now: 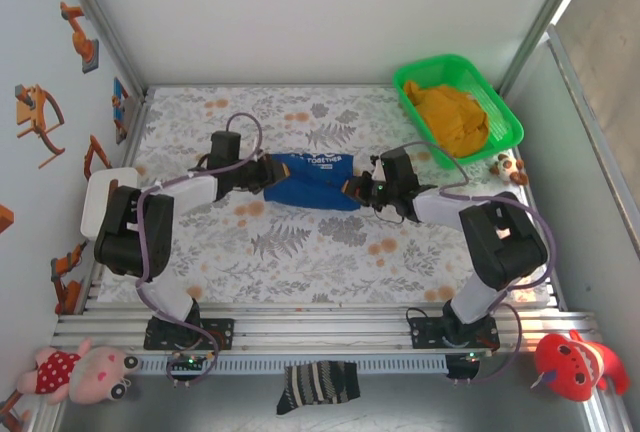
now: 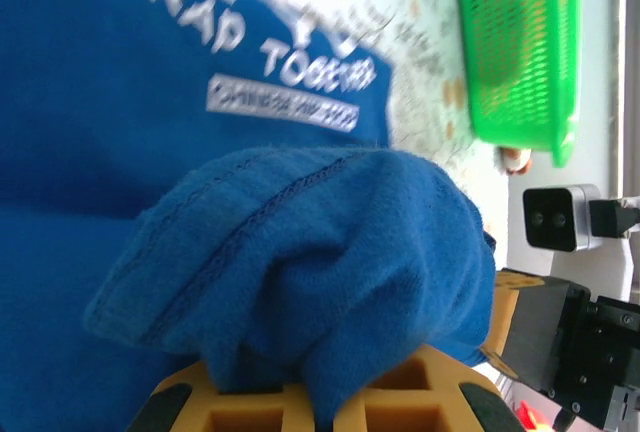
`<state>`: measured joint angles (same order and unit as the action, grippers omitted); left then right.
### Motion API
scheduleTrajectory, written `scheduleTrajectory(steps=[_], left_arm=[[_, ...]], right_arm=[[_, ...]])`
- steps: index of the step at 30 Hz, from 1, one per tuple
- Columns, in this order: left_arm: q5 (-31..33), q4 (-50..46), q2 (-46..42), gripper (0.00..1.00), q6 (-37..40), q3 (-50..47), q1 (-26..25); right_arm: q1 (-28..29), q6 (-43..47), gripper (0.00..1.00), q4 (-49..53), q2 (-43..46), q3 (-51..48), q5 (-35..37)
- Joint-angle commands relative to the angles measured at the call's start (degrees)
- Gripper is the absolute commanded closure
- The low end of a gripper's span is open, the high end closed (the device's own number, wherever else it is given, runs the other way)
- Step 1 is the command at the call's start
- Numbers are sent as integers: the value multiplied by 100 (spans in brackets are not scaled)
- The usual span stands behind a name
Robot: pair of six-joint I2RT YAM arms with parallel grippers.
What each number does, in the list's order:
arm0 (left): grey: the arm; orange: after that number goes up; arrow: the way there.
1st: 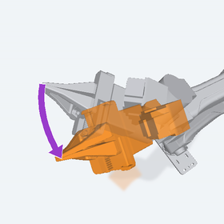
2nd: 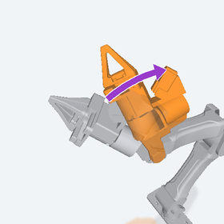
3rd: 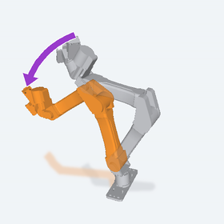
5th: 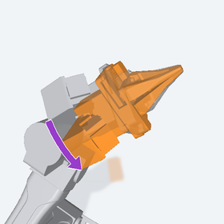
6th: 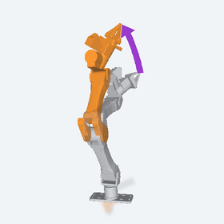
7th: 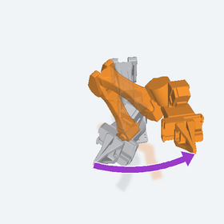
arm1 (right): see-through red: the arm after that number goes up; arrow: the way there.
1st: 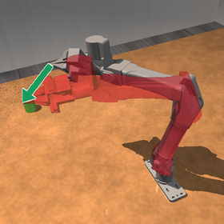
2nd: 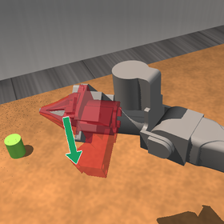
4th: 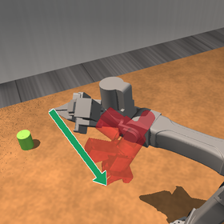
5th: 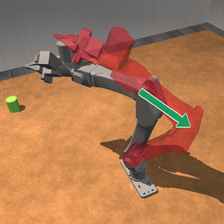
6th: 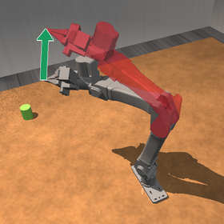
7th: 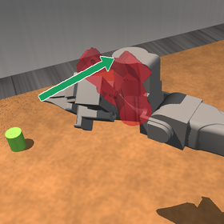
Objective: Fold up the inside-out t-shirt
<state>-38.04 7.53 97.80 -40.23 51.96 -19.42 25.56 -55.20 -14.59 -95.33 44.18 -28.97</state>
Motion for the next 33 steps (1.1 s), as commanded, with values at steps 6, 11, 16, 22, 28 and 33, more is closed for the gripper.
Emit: scheduleTrajectory(steps=[6, 11, 16, 22, 28, 33], left_arm=[[1252, -440, 252, 100, 871, 822, 103], [1580, -797, 1120, 100, 1034, 1503, 224], [1717, -1053, 1779, 90, 1104, 2003, 260], [1904, -1526, 1597, 41, 1273, 2345, 445], [1829, -1801, 496, 30, 1142, 1694, 589], [1410, -1704, 143, 28, 795, 840, 487]], right_arm=[[-68, 814, 100, 436, -410, 1150, 682], [-78, 1265, 100, 1245, -1524, 2397, 957], [-94, 1463, 88, 1773, -2349, 3222, 1267], [-145, 1741, 47, 2085, -1735, 3135, 1465], [-158, 1820, 42, 2319, -355, 2533, 1472], [-157, 1646, 41, 2269, 574, 1799, 1554]])
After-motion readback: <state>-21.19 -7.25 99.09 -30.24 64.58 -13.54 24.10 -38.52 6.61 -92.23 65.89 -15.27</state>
